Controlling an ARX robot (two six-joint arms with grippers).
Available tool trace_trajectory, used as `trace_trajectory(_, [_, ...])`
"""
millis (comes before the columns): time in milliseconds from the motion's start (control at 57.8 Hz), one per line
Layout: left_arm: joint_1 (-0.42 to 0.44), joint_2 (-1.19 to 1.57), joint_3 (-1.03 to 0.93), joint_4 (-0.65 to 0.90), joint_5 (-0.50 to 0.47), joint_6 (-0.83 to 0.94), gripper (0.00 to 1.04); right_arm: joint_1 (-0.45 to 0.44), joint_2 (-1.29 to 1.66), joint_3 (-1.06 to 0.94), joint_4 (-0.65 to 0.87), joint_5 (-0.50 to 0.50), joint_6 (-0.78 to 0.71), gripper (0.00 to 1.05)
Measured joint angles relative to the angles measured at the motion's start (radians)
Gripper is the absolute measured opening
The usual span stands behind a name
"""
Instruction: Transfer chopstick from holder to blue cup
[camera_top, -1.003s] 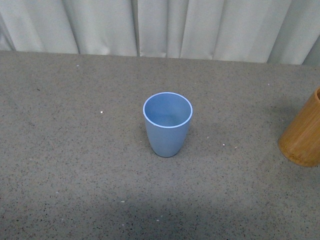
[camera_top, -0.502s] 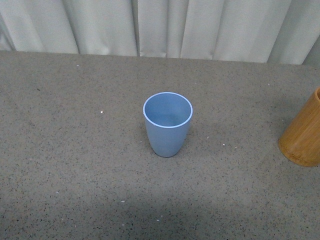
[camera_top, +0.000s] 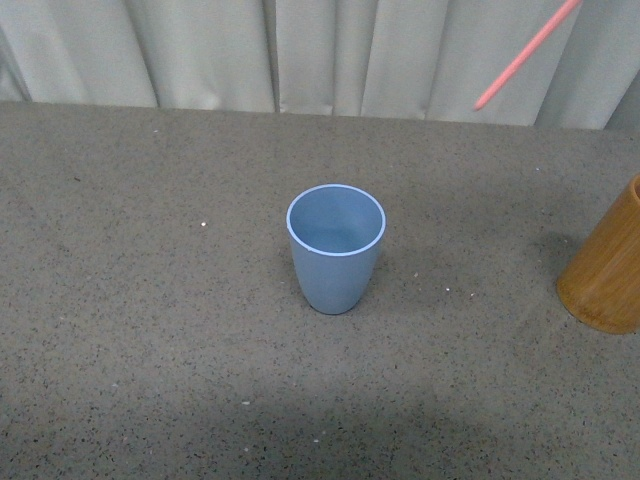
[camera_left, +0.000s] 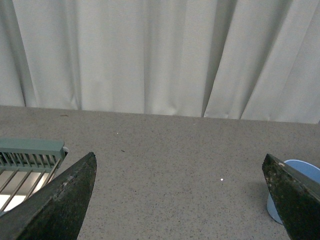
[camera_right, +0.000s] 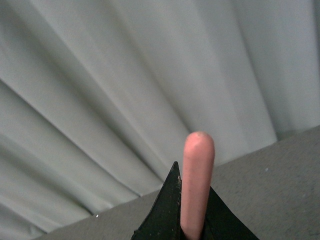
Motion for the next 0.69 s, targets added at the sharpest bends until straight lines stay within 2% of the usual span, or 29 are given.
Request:
trace_trajectory(190, [0.0, 0.0, 0.0, 0.0, 0.0, 0.0, 0.98, 0.085, 0.143, 0.038, 0.045, 0.008, 0.031, 0.01])
trace_trajectory(692, [0.0, 0.0, 0.0, 0.0, 0.0, 0.0, 0.98, 0.123, 0.34, 0.076, 0.09, 0.011, 0.07, 0.01])
